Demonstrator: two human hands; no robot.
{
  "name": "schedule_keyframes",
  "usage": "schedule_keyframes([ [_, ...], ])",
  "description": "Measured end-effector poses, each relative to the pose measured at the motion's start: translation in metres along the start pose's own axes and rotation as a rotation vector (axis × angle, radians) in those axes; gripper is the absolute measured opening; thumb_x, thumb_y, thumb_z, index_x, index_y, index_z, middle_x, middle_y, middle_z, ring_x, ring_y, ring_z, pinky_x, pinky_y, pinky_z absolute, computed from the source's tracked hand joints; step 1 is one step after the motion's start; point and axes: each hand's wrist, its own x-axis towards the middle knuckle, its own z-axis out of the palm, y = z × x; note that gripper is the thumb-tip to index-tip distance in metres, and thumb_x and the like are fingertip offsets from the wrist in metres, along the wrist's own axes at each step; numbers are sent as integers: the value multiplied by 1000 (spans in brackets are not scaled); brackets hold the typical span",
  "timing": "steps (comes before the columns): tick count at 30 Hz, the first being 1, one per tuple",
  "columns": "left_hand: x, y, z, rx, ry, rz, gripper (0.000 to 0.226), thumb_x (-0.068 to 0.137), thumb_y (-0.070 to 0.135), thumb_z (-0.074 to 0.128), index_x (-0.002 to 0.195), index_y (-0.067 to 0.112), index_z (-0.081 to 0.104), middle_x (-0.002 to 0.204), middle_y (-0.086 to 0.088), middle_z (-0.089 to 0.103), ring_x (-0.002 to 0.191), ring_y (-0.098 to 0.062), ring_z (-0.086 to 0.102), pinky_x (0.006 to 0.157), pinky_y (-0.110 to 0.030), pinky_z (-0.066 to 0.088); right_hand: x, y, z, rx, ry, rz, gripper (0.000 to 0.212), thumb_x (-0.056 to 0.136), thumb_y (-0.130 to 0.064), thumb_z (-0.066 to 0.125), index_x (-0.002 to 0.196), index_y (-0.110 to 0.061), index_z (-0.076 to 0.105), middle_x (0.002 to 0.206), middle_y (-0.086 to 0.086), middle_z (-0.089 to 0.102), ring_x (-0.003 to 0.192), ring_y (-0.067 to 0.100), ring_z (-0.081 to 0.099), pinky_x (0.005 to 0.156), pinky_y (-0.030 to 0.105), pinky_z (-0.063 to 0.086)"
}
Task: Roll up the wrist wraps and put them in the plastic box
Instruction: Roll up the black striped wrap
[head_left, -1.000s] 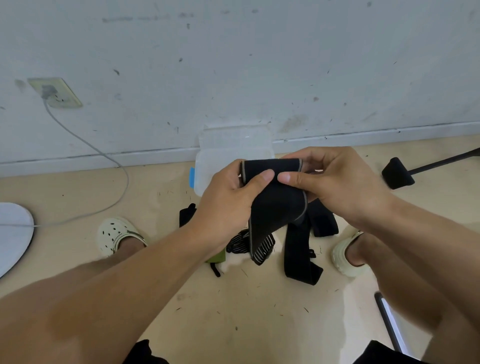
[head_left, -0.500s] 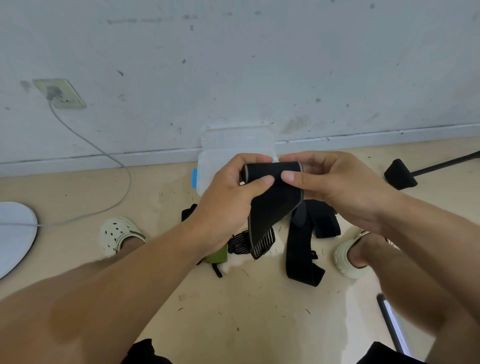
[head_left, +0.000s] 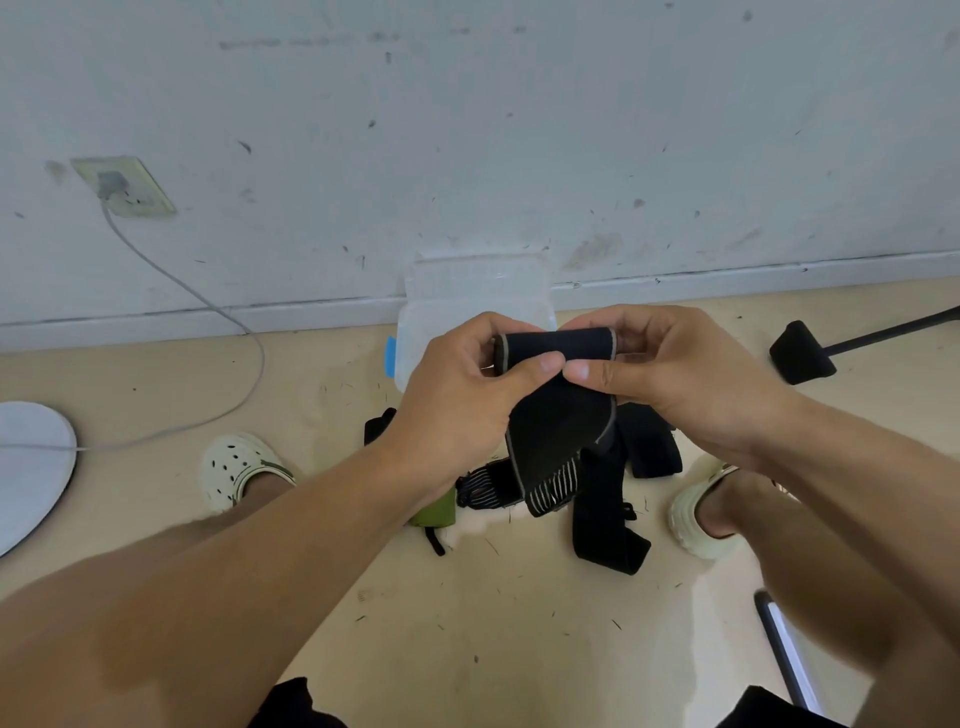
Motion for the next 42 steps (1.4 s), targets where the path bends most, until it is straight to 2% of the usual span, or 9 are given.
schedule_keyframes([
  [13,-4,0,3,-42,-43,-42,20,91,32,76,109,24,70,97,6,76,97,-15,76,82,-36,64,0,7,0,-203,125,-210,14,88,-12,80,97,-22,74,91,4,78,82,36,72,84,56,59],
  [16,-7,1,8,-148,-101,-158,36,90,47,67,113,19,69,96,4,78,98,-18,77,92,-44,63,-1,8,3,-193,172,-260,24,88,3,77,91,-21,74,96,1,77,91,28,74,86,48,61],
  [18,-7,0,10,-159,-74,-158,23,98,35,66,115,20,69,97,3,78,99,-17,77,95,-46,62,-2,5,3,-175,150,-256,29,86,9,76,87,-20,75,100,0,77,96,25,73,88,42,61],
  [22,-3,-4,6,-136,11,-105,20,99,26,68,119,22,68,105,1,78,105,-17,75,95,-46,61,-4,-5,-6,-126,6,-126,34,79,-7,86,105,-27,77,104,3,79,96,28,75,95,35,59],
  [26,-3,-1,4,-73,2,-48,21,97,30,70,117,25,68,107,2,78,104,-17,75,88,-38,63,-6,-9,-9,-43,1,-90,43,79,-20,83,119,-29,73,108,-4,79,97,22,77,96,33,60],
  [30,-4,4,3,77,-5,29,24,94,35,71,115,25,69,102,7,78,95,-7,74,75,-17,58,-5,-7,-11,40,-55,-32,42,76,-26,77,117,-20,74,104,5,80,97,20,78,86,27,61],
  [34,-6,5,4,110,-7,41,17,94,36,71,107,25,70,92,9,78,85,-2,74,67,-12,53,-6,-6,-11,107,-94,27,37,77,-22,76,113,-14,76,103,17,79,93,24,78,80,27,63],
  [38,-5,4,3,77,14,27,15,97,38,70,106,25,71,96,6,79,92,-10,76,79,-25,60,-3,-3,-4,92,-36,-10,31,83,-16,76,114,-12,76,98,10,80,91,24,79,84,32,64],
  [42,-7,-2,7,-146,-35,-128,42,92,54,67,121,24,71,113,2,78,110,-19,74,100,-51,58,1,4,4,-118,169,-172,24,82,-13,84,103,-23,78,66,-2,68,61,13,59,69,29,54],
])
